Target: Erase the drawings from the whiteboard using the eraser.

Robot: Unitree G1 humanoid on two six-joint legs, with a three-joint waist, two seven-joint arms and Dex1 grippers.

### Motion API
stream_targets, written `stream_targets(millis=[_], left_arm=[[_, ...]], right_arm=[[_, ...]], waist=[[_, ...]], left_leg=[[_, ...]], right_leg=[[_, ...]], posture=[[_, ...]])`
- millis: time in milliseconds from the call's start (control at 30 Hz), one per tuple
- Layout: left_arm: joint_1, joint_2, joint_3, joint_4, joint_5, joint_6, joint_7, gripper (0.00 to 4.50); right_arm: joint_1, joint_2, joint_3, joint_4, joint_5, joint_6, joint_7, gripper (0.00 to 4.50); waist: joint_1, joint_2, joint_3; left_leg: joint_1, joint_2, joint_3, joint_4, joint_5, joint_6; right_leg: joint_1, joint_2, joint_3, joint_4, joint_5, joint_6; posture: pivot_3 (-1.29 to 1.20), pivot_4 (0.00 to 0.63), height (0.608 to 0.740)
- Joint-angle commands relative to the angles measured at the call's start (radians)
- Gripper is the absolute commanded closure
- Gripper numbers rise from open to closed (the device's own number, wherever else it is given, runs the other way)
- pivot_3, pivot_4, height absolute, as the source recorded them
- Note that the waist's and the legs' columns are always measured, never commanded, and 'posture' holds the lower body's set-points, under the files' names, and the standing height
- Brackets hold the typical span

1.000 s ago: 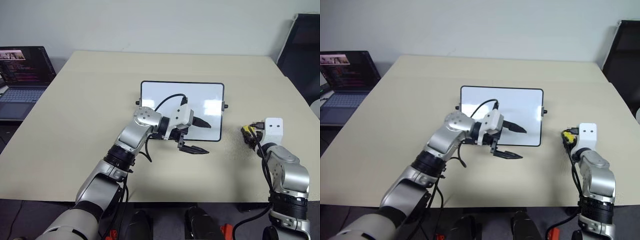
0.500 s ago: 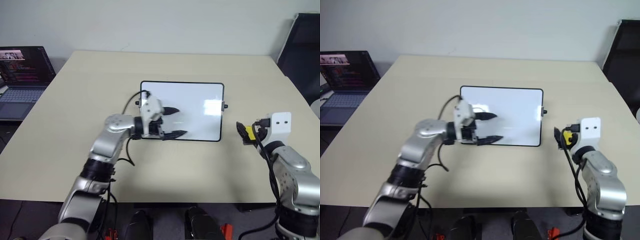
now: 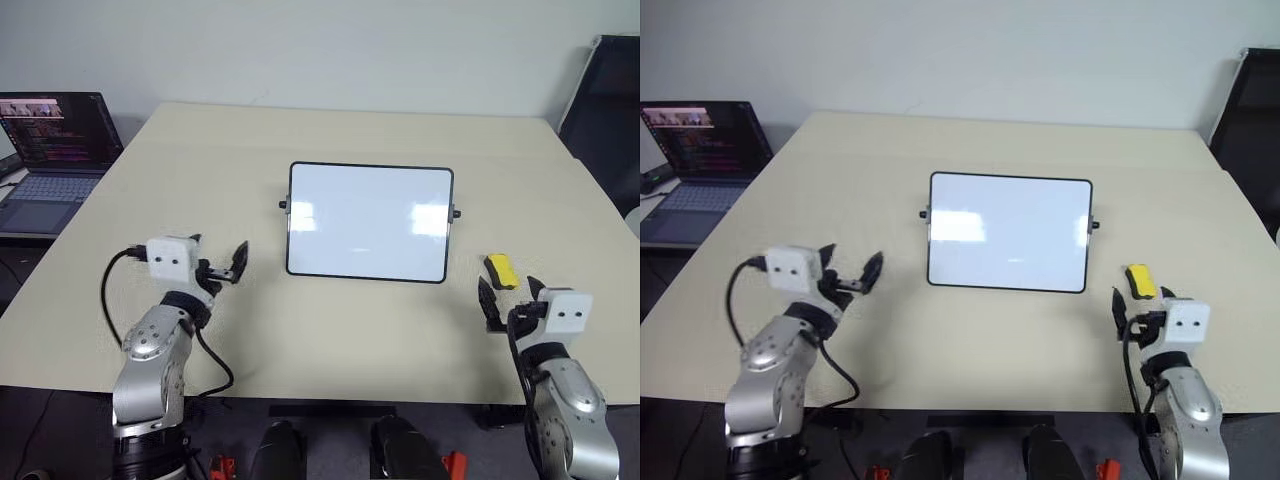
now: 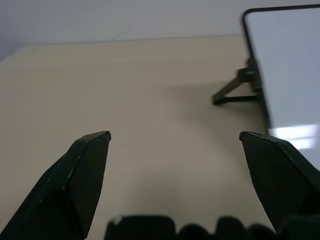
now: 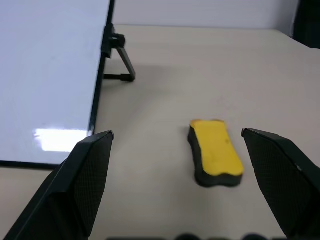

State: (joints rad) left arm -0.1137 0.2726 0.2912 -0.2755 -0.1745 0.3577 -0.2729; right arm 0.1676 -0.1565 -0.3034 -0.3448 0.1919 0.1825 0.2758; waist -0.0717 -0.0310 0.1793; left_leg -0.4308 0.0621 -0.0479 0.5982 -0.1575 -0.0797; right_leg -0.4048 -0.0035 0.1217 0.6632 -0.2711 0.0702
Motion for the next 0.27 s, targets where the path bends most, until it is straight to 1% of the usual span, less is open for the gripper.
stream_targets(millis=[33, 133, 267], left_arm=[[-0.022, -0.016, -0.035, -0.068, 0.025, -0.012, 0.055, 0.00], [-0.017, -0.003, -0.042, -0.056, 0.016, -0.026, 0.042, 0.00], [-0.032, -0.009, -0.083, -0.039, 0.010, -0.019, 0.030, 0.00]], right_arm=[[-0.009, -0.035, -0.056, -0.013, 0.054, -0.037, 0.012, 0.04], [0.028, -0.023, -0.020, -0.086, 0.059, -0.015, -0.003, 0.04], [0.061, -0.017, 0.009, -0.151, 0.066, 0.046, -0.028, 0.04]], waist=[[0.006, 0.000, 0.000], [0.012, 0.000, 0.000], [0.012, 0.000, 0.000]], left_leg=[[0.000, 0.000, 0.000, 0.000, 0.000, 0.000], [0.000, 0.000, 0.001, 0.000, 0.000, 0.000], [0.000, 0.001, 0.001, -0.003, 0.000, 0.000]], right_leg=[[0.000, 0.000, 0.001, 0.000, 0.000, 0.000], [0.000, 0.001, 0.001, 0.000, 0.000, 0.000], [-0.001, 0.002, 0.001, 0.000, -0.001, 0.000]], posture=[[0.00, 0.150, 0.740], [0.00, 0.150, 0.740], [0.00, 0.150, 0.740]])
